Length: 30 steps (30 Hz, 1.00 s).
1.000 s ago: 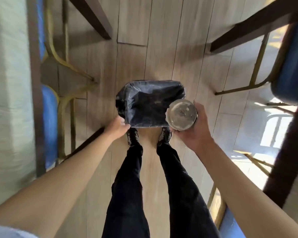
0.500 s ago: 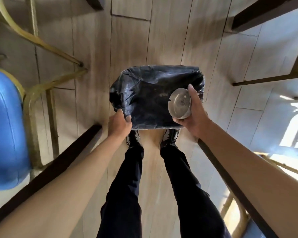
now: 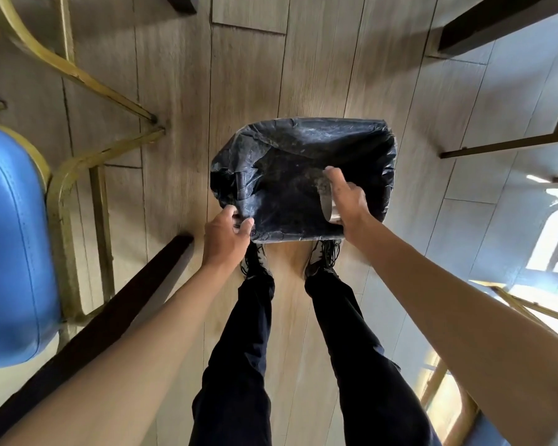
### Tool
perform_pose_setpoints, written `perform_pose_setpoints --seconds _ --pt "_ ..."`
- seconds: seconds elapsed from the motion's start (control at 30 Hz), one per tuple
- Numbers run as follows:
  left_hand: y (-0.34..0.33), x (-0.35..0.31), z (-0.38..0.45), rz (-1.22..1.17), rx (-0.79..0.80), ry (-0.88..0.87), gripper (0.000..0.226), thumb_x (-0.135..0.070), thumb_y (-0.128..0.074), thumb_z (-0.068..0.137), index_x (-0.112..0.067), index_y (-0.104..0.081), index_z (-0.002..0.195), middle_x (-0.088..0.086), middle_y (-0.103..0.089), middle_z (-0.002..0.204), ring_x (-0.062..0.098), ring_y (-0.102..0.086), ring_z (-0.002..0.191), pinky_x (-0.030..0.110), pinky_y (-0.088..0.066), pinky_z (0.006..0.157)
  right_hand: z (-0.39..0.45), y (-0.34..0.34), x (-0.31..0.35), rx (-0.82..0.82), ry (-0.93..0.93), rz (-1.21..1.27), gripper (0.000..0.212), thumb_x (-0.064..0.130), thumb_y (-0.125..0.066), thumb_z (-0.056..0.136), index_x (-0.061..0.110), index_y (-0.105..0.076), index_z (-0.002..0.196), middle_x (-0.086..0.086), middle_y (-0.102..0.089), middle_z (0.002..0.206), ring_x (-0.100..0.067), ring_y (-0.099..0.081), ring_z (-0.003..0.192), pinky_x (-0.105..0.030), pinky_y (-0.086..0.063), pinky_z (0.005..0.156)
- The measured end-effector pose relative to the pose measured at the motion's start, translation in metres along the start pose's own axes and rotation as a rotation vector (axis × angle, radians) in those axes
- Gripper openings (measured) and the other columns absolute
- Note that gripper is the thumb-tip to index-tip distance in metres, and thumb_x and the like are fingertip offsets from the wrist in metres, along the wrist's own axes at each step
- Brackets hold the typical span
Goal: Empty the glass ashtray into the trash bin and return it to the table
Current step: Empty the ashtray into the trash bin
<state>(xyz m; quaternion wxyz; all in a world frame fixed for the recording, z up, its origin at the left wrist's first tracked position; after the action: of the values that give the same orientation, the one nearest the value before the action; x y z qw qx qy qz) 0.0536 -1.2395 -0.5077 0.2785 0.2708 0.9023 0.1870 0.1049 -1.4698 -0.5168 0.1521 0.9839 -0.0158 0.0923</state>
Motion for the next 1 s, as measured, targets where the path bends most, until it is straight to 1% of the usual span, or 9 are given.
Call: perform_pose_setpoints --seconds 0.13,0.3,0.4,0.47,0.57,0.7,0.83,0.93,1.0 --pt "-0.004 0.003 0.002 -0.004 -0.019 -0.014 0.037 -0.024 -0.064 0.097 -0.001 -0.057 0.125 0.019 -0.073 0.103 0.026 -0.071 0.079 0.035 -0.059 0.072 -0.001 -0.003 0.002 -0.07 0.021 0.0 0.086 0.079 -0.054 0.071 0.015 -0.063 0.127 -0.01 -0.069 0.122 -0.032 -0.064 0.113 -0.053 -0.051 0.105" --pt "-0.007 0.007 0.004 0.016 -0.041 -0.019 0.036 -0.024 -0.064 0.097 -0.003 -0.058 0.125 0.013 -0.072 0.097 0.019 -0.065 0.073 0.028 -0.052 0.066 0.002 -0.009 0.002 -0.084 0.071 0.006 0.092 0.079 -0.054 0.078 0.014 -0.047 0.143 -0.01 -0.058 0.134 -0.031 -0.059 0.121 -0.055 -0.049 0.109" --pt "-0.008 0.008 0.005 0.017 -0.052 -0.024 0.031 -0.022 -0.065 0.097 -0.002 -0.059 0.12 0.015 -0.071 0.086 0.015 -0.06 0.063 0.021 -0.045 0.055 0.005 -0.011 0.0 -0.074 0.081 0.009 0.099 0.08 -0.061 0.078 0.012 -0.041 0.147 -0.008 -0.053 0.138 -0.029 -0.055 0.125 -0.053 -0.048 0.11" --pt "-0.01 0.009 0.006 0.014 -0.062 -0.018 0.028 -0.022 -0.066 0.096 -0.002 -0.06 0.115 0.018 -0.072 0.084 0.019 -0.063 0.064 0.025 -0.049 0.055 0.008 -0.011 0.0 -0.087 0.072 0.05 0.104 0.078 -0.071 0.074 0.011 -0.04 0.147 -0.004 -0.052 0.136 -0.027 -0.056 0.124 -0.048 -0.05 0.108" --pt "-0.011 0.01 0.007 0.013 -0.07 -0.012 0.03 -0.023 -0.066 0.096 -0.003 -0.061 0.118 0.018 -0.073 0.093 0.021 -0.066 0.072 0.03 -0.055 0.067 0.009 -0.011 0.001 -0.1 0.134 -0.061 0.115 0.077 -0.081 0.062 0.011 -0.041 0.148 -0.004 -0.052 0.142 -0.025 -0.053 0.131 -0.045 -0.048 0.111" --pt "-0.013 0.01 0.007 0.002 -0.069 -0.006 0.032 -0.022 -0.066 0.096 -0.003 -0.06 0.12 0.024 -0.073 0.102 0.031 -0.074 0.087 0.038 -0.06 0.077 0.008 -0.009 0.001 -0.183 0.27 -0.226 0.108 0.067 -0.085 0.068 0.012 -0.037 0.148 -0.008 -0.049 0.145 -0.026 -0.049 0.133 -0.042 -0.045 0.112" --pt "-0.013 0.008 0.007 0.017 -0.068 0.005 0.034 -0.021 -0.065 0.096 0.001 -0.06 0.122 0.031 -0.07 0.104 0.04 -0.072 0.092 0.043 -0.058 0.079 0.008 -0.01 -0.009 -0.118 0.246 -0.398 0.111 0.062 -0.087 0.069 0.008 -0.035 0.15 -0.013 -0.049 0.148 -0.031 -0.05 0.136 -0.038 -0.044 0.109" --pt "-0.013 0.009 0.008 0.011 -0.067 0.022 0.03 -0.022 -0.065 0.096 -0.003 -0.06 0.118 0.012 -0.066 0.081 0.032 -0.068 0.078 0.048 -0.06 0.081 0.008 -0.012 -0.016 -0.129 0.282 -0.478 0.111 0.062 -0.088 0.068 0.007 -0.035 0.15 -0.015 -0.05 0.147 -0.032 -0.051 0.136 -0.041 -0.047 0.11" --pt "-0.013 0.01 0.009 0.013 -0.063 0.029 0.029 -0.023 -0.066 0.095 -0.006 -0.06 0.118 0.003 -0.059 0.076 0.03 -0.069 0.077 0.049 -0.059 0.08 0.007 -0.013 -0.017 -0.154 0.324 -0.491 0.111 0.064 -0.087 0.068 0.008 -0.036 0.149 -0.015 -0.05 0.146 -0.033 -0.051 0.134 -0.043 -0.048 0.109"
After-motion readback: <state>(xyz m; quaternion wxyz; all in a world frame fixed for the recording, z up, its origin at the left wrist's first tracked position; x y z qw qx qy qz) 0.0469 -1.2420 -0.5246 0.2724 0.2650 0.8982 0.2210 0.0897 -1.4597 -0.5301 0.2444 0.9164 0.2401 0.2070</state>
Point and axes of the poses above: each hand's wrist, its own z-axis towards the middle knuckle, its own y-axis out of the back of the hand, x = y × z, the point moved 1 cm from there along z, towards the middle knuckle
